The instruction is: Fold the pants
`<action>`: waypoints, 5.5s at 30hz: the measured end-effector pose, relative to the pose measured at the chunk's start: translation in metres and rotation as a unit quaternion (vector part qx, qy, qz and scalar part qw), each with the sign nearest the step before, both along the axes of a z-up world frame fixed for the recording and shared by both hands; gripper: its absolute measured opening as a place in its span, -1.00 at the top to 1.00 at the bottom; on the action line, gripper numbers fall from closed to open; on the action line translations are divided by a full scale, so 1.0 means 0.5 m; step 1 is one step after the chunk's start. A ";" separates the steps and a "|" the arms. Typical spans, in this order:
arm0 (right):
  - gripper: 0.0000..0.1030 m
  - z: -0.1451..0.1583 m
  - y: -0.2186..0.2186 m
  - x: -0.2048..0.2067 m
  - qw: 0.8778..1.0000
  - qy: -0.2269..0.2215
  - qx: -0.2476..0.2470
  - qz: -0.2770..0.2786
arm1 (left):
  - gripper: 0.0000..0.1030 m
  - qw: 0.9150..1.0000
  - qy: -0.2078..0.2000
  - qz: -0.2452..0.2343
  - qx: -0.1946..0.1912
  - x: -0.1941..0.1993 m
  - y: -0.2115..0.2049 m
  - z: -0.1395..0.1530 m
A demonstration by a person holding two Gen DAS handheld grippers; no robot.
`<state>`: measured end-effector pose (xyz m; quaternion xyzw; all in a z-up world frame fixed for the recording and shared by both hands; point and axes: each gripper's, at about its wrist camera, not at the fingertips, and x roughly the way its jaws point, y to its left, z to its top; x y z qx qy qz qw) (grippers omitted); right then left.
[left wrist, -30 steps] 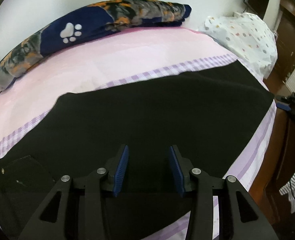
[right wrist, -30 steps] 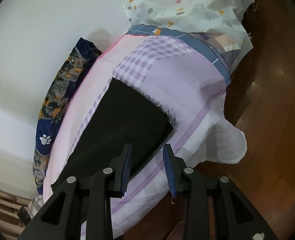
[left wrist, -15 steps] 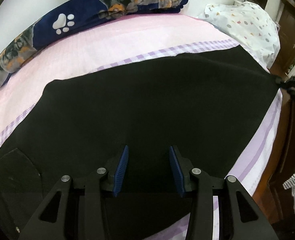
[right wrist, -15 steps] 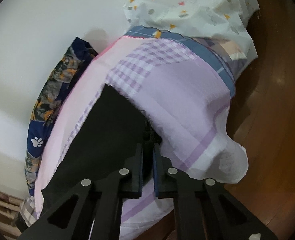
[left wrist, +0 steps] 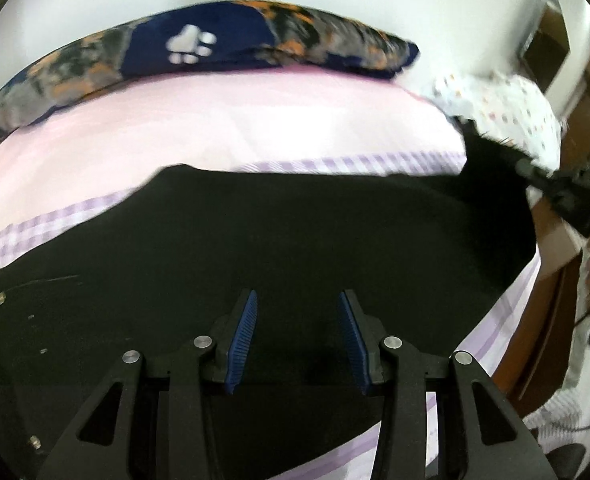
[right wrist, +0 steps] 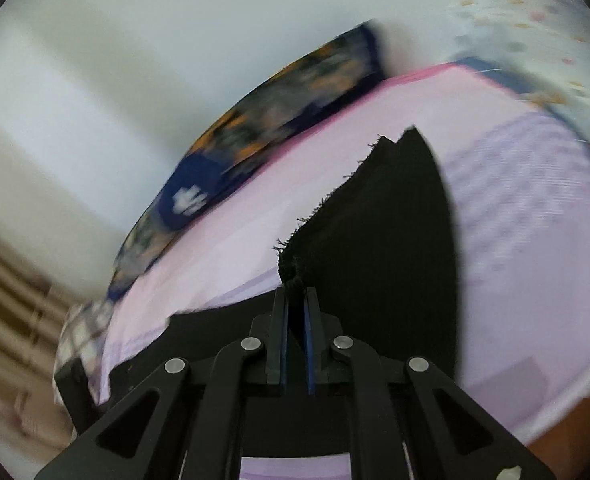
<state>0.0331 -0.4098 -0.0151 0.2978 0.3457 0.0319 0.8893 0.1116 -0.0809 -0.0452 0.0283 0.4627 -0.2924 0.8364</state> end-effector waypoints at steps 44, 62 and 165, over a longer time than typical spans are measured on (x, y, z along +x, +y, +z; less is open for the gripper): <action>0.28 -0.088 0.183 0.015 0.990 0.055 -0.006 0.134 | 0.27 0.962 0.231 -0.016 -0.144 0.008 0.033 -0.101; 0.27 -0.131 0.187 0.038 0.988 0.079 -0.007 0.134 | 0.89 0.974 0.210 0.026 -0.086 -0.025 0.041 -0.098; 0.14 -0.043 0.287 0.067 0.988 0.041 -0.007 0.151 | 0.57 0.978 -0.095 0.102 -0.158 -0.028 0.209 0.177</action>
